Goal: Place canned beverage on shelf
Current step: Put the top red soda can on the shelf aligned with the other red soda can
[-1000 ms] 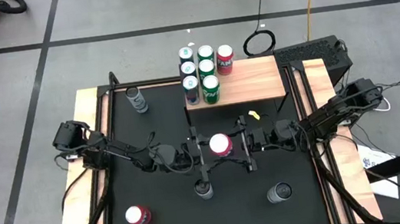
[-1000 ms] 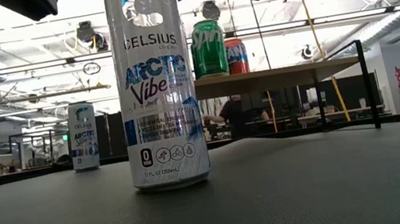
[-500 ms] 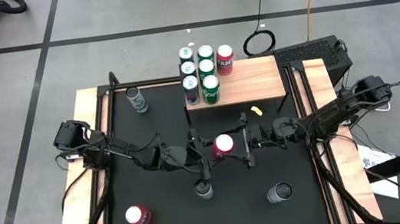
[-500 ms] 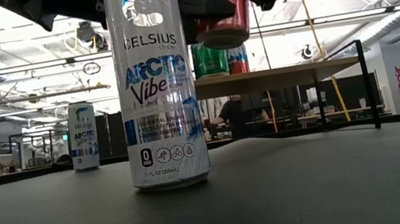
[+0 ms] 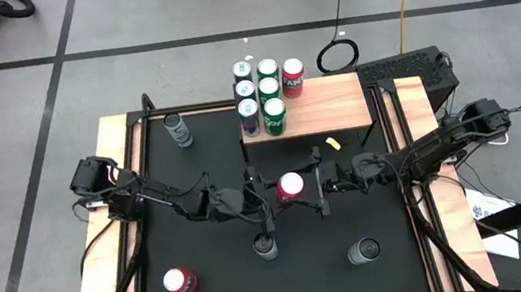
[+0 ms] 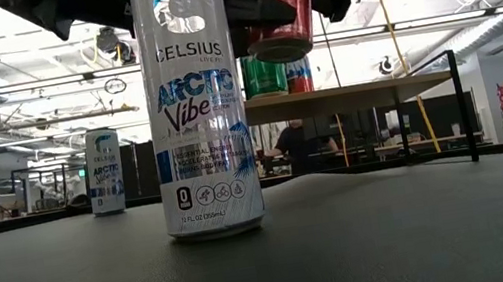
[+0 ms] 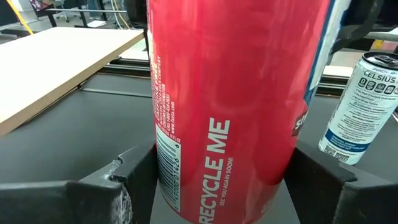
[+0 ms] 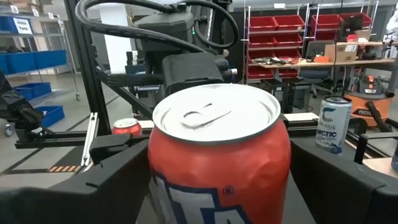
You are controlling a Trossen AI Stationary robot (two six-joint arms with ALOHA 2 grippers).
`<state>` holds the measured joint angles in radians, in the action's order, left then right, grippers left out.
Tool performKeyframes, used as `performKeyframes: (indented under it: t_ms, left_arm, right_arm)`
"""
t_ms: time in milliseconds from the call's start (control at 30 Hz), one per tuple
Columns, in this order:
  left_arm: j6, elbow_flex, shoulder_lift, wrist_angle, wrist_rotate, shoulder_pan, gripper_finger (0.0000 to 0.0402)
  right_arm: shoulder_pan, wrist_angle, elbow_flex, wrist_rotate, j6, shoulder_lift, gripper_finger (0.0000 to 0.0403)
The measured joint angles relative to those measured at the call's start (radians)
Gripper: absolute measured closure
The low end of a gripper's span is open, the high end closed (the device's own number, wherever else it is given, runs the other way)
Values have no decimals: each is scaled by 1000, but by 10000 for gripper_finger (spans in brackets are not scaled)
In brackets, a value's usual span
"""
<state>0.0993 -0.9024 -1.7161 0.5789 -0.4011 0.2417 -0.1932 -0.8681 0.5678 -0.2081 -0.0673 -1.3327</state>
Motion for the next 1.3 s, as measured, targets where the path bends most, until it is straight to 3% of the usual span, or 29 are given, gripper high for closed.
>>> performKeyframes:
  t_ms: [267, 467, 833, 1100, 1300]
  left_arm:
    - [5, 0, 0, -1, 0, 1, 131]
    - [24, -2, 4, -28, 13, 0, 126]
    - [3, -3, 29, -172, -81, -21, 40]
    - [26, 24, 29, -214, -85, -55, 37]
    - [26, 43, 29, -199, -71, -95, 37]
  right_arm:
    - [0, 117, 61, 0, 4, 0, 124]
    - [-15, 160, 61, -67, -4, 25, 118]
    - [23, 464, 60, -265, 31, 282, 120]
    - [238, 585, 61, -252, 80, 430, 120]
    - [492, 608, 61, -12, 26, 427, 120]
